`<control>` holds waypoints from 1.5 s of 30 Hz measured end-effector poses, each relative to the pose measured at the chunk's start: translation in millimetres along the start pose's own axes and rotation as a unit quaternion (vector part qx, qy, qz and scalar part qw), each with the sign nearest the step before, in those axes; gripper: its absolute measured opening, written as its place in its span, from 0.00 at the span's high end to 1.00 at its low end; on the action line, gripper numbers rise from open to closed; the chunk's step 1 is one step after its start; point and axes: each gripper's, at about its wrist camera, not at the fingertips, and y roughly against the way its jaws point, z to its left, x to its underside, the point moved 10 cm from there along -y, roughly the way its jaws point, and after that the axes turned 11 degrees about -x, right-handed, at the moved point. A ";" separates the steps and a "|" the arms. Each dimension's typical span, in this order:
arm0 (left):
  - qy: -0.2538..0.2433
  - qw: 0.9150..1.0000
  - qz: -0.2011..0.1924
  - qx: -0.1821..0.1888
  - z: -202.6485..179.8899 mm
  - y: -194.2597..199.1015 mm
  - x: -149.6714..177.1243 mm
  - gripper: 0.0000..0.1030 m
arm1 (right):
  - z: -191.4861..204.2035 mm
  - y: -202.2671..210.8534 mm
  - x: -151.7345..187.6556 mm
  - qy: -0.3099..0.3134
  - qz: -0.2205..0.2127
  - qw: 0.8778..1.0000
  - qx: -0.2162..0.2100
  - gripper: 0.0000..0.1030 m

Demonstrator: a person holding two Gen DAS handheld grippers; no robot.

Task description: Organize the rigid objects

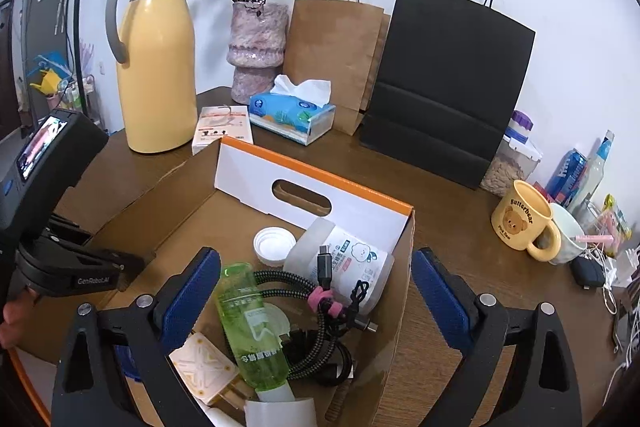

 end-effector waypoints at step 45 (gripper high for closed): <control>0.027 0.918 -0.393 -0.043 -8.3 215.8 204.7 0.00 | 56.0 254.6 161.4 -0.079 -0.139 0.986 0.035 0.04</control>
